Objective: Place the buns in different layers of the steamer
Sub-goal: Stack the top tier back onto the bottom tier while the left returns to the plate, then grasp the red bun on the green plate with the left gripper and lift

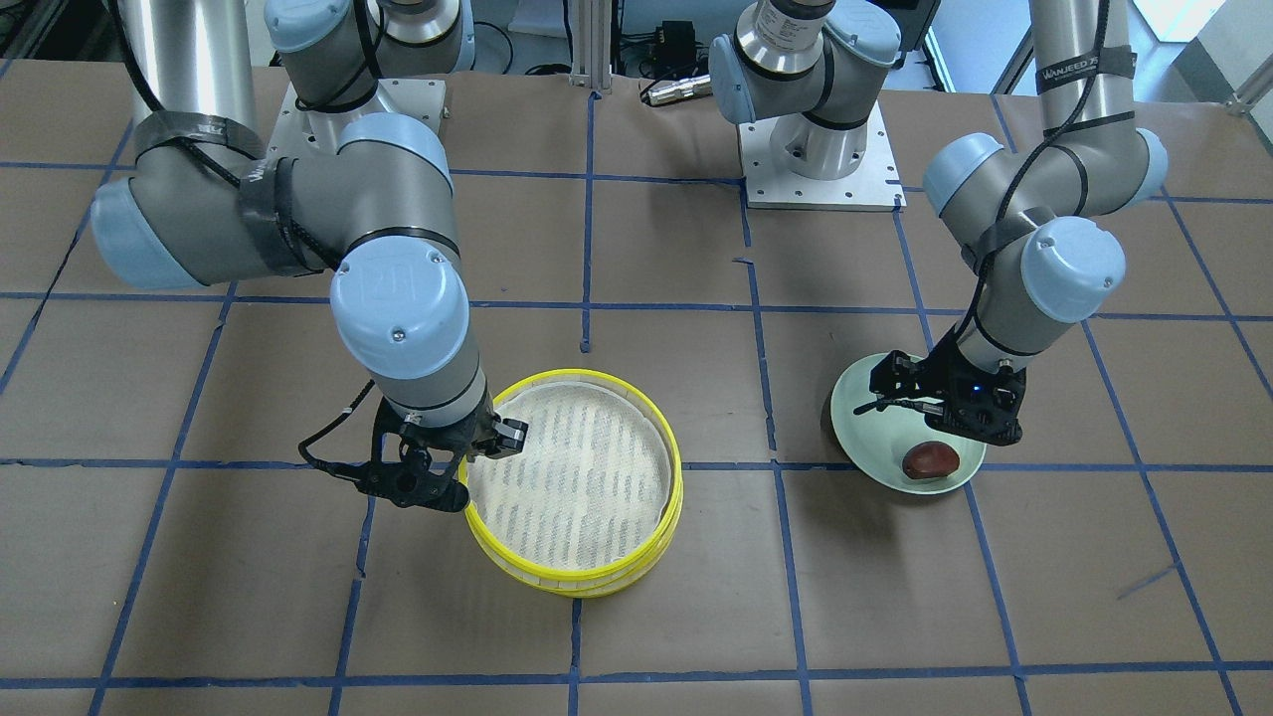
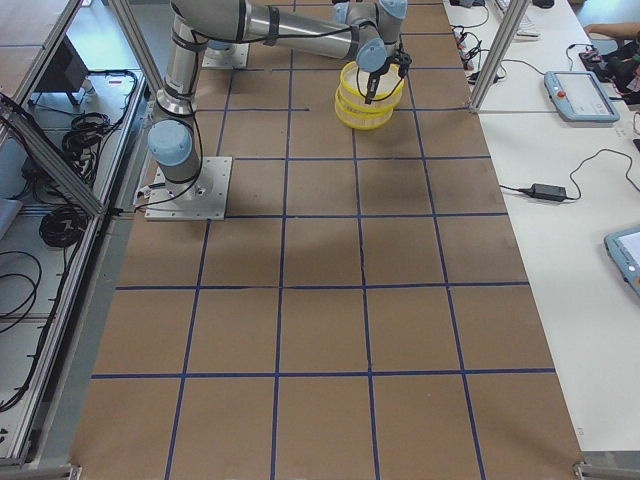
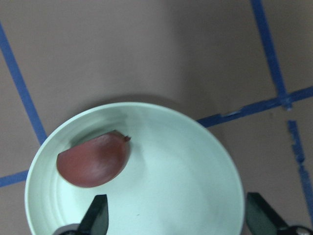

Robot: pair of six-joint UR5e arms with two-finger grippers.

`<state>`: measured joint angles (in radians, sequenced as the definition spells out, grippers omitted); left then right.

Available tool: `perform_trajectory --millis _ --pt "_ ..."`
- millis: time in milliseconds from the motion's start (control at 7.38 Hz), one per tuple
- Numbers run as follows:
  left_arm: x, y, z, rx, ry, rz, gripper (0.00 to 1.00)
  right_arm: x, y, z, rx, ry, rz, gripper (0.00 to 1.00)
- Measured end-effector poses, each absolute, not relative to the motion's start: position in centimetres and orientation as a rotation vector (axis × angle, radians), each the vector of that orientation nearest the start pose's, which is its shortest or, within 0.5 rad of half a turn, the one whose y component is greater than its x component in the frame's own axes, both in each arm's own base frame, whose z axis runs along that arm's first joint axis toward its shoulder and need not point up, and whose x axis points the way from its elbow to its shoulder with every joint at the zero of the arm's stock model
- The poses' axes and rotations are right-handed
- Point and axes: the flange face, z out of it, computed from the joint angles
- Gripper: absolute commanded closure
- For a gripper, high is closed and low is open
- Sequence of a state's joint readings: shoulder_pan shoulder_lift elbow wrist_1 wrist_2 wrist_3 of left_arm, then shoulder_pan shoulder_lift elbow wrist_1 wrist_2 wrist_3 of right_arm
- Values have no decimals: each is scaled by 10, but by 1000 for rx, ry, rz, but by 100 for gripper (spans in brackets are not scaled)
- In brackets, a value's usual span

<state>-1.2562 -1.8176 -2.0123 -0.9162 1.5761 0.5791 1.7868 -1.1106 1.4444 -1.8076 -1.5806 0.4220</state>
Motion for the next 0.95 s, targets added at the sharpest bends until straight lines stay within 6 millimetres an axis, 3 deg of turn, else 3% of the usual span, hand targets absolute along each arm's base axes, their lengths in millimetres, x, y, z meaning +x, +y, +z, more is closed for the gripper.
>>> perform_trajectory --millis 135,271,406,677,948 --pt "35 -524 213 412 3123 53 0 274 -604 299 315 3169 155 91" --pt "39 -529 205 410 3117 38 7 275 -605 294 297 3175 157 91" --pt "42 -535 203 408 3111 18 20 275 -606 291 288 3176 147 91" --pt "46 -549 211 405 3098 -26 63 276 -605 289 284 3174 143 91" --pt "48 -553 211 402 3097 -33 70 275 -600 286 274 3177 165 91"
